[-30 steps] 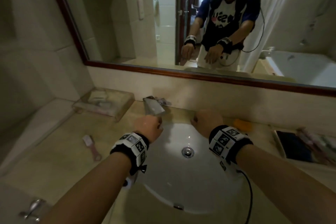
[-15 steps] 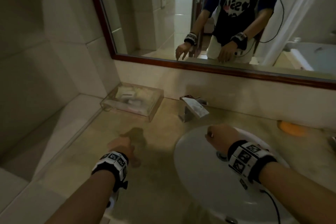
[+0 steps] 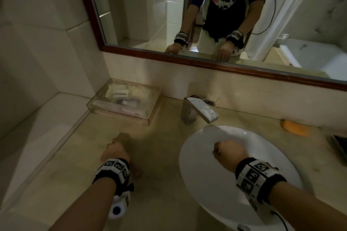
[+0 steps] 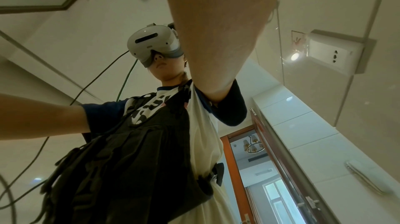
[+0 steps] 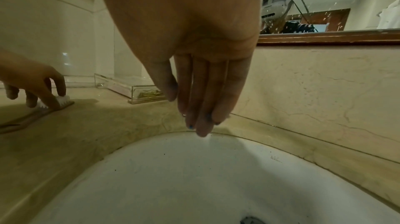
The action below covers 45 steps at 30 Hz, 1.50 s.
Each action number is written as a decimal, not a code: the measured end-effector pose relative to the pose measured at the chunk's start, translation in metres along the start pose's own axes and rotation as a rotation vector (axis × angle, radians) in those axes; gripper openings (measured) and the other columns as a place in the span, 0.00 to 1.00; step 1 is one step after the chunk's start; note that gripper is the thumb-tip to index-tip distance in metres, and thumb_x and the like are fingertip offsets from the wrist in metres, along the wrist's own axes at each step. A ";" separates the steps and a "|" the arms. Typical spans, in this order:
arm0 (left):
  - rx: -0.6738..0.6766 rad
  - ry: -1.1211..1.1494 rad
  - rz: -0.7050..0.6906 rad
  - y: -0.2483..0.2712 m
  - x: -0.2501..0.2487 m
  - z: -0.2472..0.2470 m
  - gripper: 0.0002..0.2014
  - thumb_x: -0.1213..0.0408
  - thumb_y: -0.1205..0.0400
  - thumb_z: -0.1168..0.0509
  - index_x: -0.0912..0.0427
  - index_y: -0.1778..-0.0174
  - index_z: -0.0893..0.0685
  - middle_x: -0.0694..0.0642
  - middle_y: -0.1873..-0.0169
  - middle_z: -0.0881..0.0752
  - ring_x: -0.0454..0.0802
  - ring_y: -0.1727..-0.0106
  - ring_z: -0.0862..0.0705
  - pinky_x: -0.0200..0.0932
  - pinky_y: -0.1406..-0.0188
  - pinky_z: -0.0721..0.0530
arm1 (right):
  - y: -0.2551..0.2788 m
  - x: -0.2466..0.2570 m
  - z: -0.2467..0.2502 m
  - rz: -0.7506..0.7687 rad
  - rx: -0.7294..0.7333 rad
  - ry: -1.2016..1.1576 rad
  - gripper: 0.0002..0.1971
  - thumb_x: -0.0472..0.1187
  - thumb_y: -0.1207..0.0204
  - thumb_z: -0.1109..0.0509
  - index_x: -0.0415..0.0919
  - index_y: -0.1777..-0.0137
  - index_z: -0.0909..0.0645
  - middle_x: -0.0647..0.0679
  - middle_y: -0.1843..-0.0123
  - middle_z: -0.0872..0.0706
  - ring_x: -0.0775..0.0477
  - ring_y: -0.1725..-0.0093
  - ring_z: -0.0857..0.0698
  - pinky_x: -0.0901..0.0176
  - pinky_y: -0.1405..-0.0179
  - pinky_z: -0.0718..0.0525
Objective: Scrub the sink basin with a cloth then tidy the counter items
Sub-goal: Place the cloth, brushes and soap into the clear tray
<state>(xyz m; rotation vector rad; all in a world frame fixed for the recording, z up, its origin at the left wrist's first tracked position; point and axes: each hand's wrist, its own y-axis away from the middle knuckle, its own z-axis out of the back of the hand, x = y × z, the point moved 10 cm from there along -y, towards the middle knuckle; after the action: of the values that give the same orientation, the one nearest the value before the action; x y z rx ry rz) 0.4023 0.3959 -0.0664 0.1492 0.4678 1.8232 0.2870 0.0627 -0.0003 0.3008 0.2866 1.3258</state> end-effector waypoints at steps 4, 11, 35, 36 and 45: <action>-0.063 0.063 -0.105 -0.001 -0.008 0.005 0.15 0.67 0.14 0.47 0.71 0.37 0.24 0.69 0.37 0.17 0.64 0.37 0.17 0.54 0.36 0.19 | -0.005 0.008 -0.003 0.007 0.009 -0.003 0.16 0.44 0.16 0.45 0.39 0.43 0.18 0.42 0.43 0.14 0.46 0.55 0.22 0.58 0.57 0.27; -0.099 0.127 -0.206 0.015 -0.037 0.019 0.17 0.57 0.14 0.49 0.65 0.37 0.28 0.68 0.42 0.16 0.66 0.41 0.16 0.53 0.42 0.19 | -0.006 0.026 -0.002 0.057 -0.013 -0.099 0.15 0.42 0.17 0.44 0.37 0.42 0.17 0.40 0.43 0.13 0.40 0.44 0.15 0.53 0.45 0.18; 0.209 0.870 -0.374 0.061 -0.152 -0.006 0.31 0.75 0.30 0.26 0.61 0.31 0.28 0.64 0.47 0.22 0.54 0.58 0.18 0.47 0.62 0.14 | -0.016 0.077 -0.028 0.090 0.154 -0.733 0.30 0.50 0.22 0.31 0.41 0.23 0.34 0.42 0.32 0.19 0.41 0.35 0.18 0.52 0.35 0.19; 0.261 0.922 -0.375 0.067 -0.165 -0.010 0.33 0.77 0.30 0.26 0.60 0.30 0.30 0.64 0.46 0.23 0.56 0.56 0.18 0.49 0.60 0.12 | -0.012 0.067 -0.023 0.074 0.138 -0.750 0.29 0.51 0.23 0.31 0.40 0.25 0.32 0.41 0.33 0.18 0.41 0.36 0.18 0.52 0.35 0.19; 0.420 0.914 -0.607 0.172 -0.278 -0.061 0.19 0.75 0.31 0.25 0.62 0.48 0.23 0.58 0.55 0.18 0.57 0.51 0.16 0.49 0.54 0.11 | 0.033 -0.068 -0.018 -0.152 0.077 -0.628 0.12 0.36 0.22 0.33 0.39 0.40 0.18 0.41 0.45 0.13 0.39 0.47 0.14 0.60 0.56 0.22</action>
<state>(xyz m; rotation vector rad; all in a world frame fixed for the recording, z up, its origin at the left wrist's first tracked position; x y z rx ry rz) 0.3133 0.0797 -0.0172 -0.5193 1.3676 1.0864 0.2359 0.0048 -0.0023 0.7247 -0.1683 1.0130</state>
